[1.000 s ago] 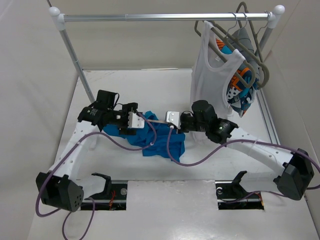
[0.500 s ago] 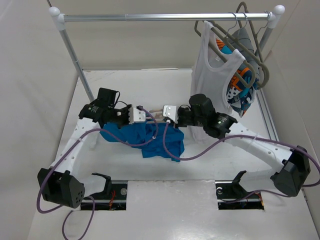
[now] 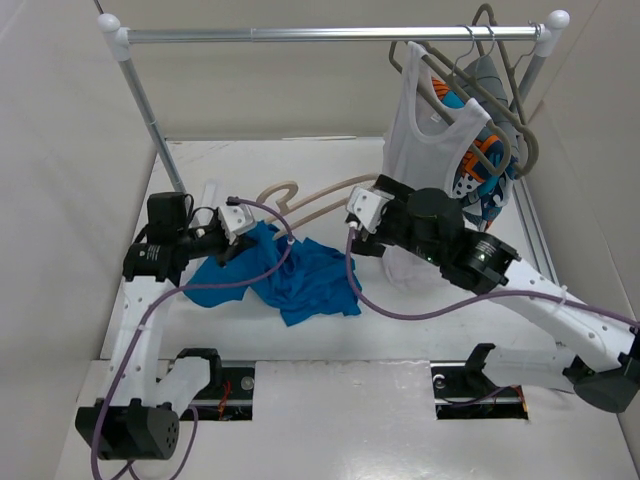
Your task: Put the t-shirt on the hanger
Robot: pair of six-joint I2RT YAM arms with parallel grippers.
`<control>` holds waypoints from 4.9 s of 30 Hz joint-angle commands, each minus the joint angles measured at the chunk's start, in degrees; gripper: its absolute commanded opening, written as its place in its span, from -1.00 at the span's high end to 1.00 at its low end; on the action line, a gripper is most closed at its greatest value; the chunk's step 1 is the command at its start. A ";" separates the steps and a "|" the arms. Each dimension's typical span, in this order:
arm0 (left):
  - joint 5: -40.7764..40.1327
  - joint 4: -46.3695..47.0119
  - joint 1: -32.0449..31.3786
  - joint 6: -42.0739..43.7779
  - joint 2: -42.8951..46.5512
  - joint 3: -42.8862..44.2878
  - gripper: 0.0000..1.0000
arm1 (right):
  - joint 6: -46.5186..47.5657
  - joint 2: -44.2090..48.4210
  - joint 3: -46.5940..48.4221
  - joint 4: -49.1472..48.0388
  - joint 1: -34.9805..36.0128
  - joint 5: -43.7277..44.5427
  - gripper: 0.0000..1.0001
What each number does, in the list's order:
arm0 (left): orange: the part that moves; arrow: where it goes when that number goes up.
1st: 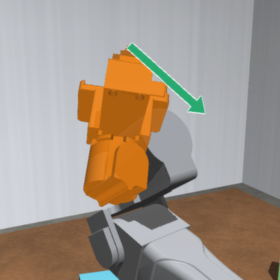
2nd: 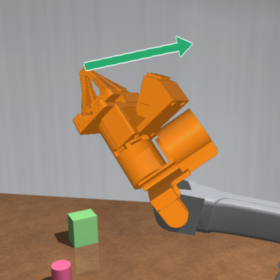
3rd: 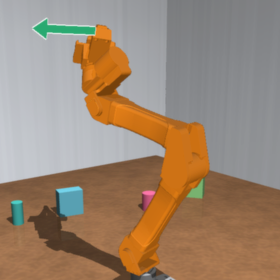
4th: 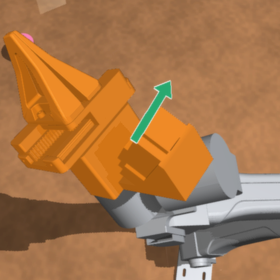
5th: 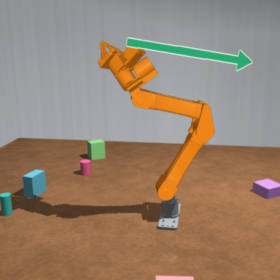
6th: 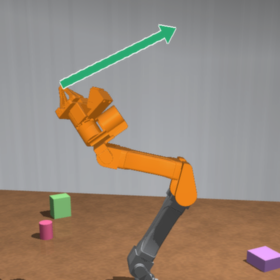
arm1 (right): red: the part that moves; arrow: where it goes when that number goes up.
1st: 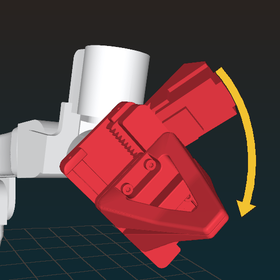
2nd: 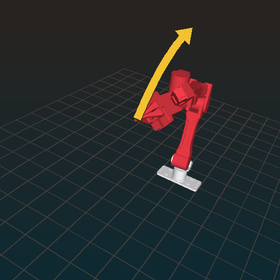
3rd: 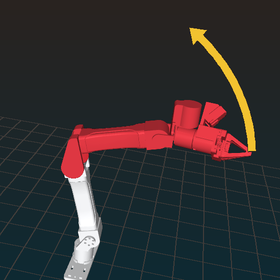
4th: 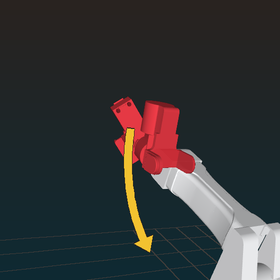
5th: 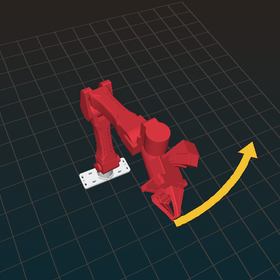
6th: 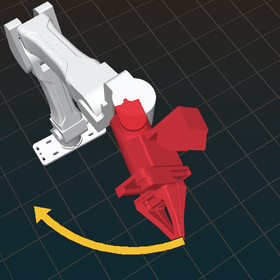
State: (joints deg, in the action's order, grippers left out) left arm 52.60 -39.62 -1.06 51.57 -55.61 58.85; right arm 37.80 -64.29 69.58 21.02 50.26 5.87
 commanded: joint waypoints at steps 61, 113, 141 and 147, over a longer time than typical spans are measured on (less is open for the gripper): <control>0.22 27.30 0.01 -24.41 11.58 -8.58 1.00 | -5.63 -29.47 -7.44 -43.33 -2.36 -26.95 -0.50; -24.74 -8.56 0.01 21.73 4.46 -11.04 1.00 | -0.72 -7.60 -14.22 -11.44 -25.93 -11.49 1.00; -2.42 6.04 -5.97 13.99 0.16 -8.58 1.00 | 22.40 -11.56 3.89 8.87 -9.39 -35.48 -0.46; -1.62 6.57 -5.97 13.99 -1.07 -7.43 1.00 | 24.34 -15.51 4.68 8.87 -8.17 -44.36 0.06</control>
State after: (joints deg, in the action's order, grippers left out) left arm 46.19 -35.79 -7.03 65.93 -57.19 48.77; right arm 59.83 -77.89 72.14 27.03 40.84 -32.01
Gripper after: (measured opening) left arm 0.058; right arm 0.484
